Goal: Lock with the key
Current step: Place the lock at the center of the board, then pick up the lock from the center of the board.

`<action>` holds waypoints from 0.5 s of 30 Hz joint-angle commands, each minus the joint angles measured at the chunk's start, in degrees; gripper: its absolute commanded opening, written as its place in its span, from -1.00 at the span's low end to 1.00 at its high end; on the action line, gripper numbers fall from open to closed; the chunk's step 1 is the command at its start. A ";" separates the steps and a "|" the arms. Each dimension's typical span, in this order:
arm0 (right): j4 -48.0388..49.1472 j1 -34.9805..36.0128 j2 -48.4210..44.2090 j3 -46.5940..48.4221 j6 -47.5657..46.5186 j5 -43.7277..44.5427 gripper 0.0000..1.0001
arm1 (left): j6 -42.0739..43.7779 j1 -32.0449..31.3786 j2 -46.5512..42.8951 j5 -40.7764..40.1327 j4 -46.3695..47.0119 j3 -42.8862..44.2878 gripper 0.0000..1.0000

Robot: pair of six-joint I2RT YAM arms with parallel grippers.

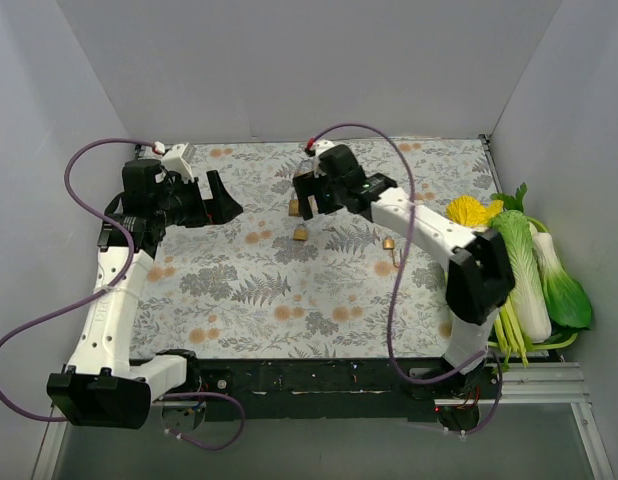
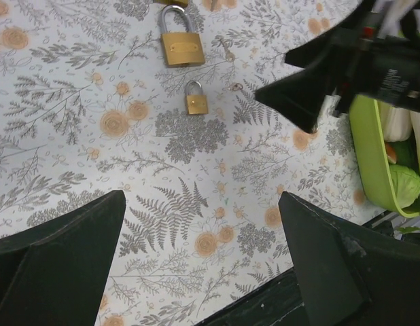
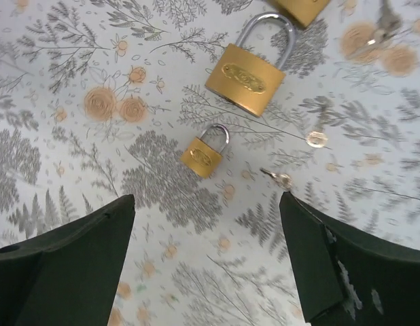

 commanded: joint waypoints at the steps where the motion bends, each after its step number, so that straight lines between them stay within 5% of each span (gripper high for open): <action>1: -1.75 -5.77 -13.45 -8.39 -15.17 -8.72 0.88 | 0.82 0.28 1.33 4.21 4.64 2.80 0.96; 7: -6.85 -17.99 -23.74 -22.38 -15.18 -3.74 0.77 | 0.38 0.28 2.57 2.81 5.97 3.42 0.96; 15: -5.80 -27.23 -22.88 -29.86 -16.94 -7.86 0.60 | -0.41 0.28 2.04 3.16 7.82 0.17 0.96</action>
